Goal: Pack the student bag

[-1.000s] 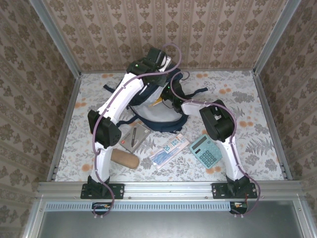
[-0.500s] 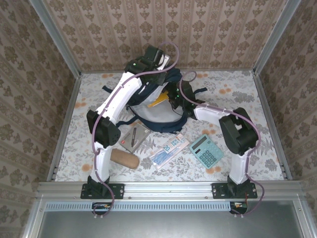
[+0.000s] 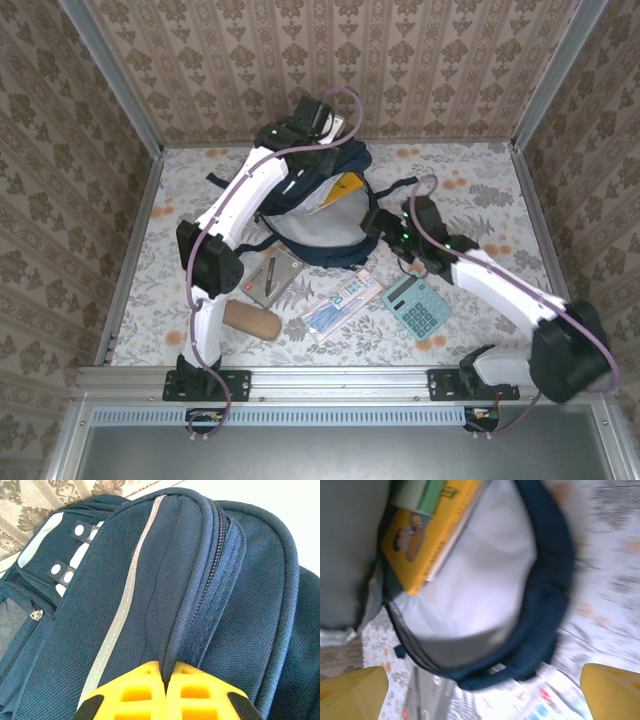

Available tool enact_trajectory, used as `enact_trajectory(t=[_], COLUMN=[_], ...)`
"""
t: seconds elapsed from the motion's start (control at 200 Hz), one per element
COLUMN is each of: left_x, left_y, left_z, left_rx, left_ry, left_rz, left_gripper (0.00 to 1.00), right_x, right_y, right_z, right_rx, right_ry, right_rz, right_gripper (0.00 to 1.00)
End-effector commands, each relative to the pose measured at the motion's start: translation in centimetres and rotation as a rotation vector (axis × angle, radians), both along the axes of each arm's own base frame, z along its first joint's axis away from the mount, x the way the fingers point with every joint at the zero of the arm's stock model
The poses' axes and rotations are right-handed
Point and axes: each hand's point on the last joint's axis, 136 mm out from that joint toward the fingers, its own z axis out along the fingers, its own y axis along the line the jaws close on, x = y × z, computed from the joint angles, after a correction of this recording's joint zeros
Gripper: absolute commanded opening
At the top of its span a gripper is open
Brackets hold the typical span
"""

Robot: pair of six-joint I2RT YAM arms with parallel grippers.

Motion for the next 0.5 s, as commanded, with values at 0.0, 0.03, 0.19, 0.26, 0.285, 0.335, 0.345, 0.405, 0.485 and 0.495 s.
enact_trajectory(t=[0.0,0.03,0.19,0.26,0.285,0.335,0.345,0.405,0.485,0.495], left_x=[0.9,1.0,1.1,1.1,1.2,1.2,1.2,1.2,1.2,1.2], left_y=[0.1,0.2,0.2,0.2,0.2,0.2,0.2,0.1,0.0,0.0], left_z=[4.8,4.7,4.8,4.8,4.9,4.9,4.8,4.7,4.6,4.6], left_rx=[-0.112,-0.112,-0.123,-0.127,-0.128,-0.131,-0.13,-0.131,-0.136,-0.137], left_ry=[-0.112,-0.111,-0.111,-0.11,-0.111,-0.11,-0.109,-0.106,-0.1,-0.099], left_rz=[0.029,0.03,0.032,0.033,0.033,0.033,0.034,0.035,0.035,0.036], left_gripper=[0.0,0.0,0.0,0.0,0.0,0.0,0.0,0.0,0.0,0.0], right_x=[-4.9,-5.9,-11.1,-12.4,-12.8,-13.5,-13.7,-14.6,-15.3,-15.3], right_y=[-5.1,-6.0,-9.7,-10.6,-10.8,-11.2,-11.2,-11.5,-11.2,-11.1], right_z=[-2.9,-3.1,-5.2,-5.8,-6.0,-6.8,-7.0,-8.2,-9.4,-9.5], right_rx=[-0.127,-0.129,-0.153,-0.15,-0.149,-0.145,-0.144,-0.138,-0.118,-0.115], right_ry=[0.118,0.127,0.219,0.24,0.251,0.285,0.295,0.362,0.436,0.443], right_rz=[-0.084,-0.102,-0.206,-0.235,-0.245,-0.269,-0.274,-0.307,-0.326,-0.327], right_gripper=[1.0,1.0,1.0,1.0,0.99,1.0,1.0,1.0,1.0,0.99])
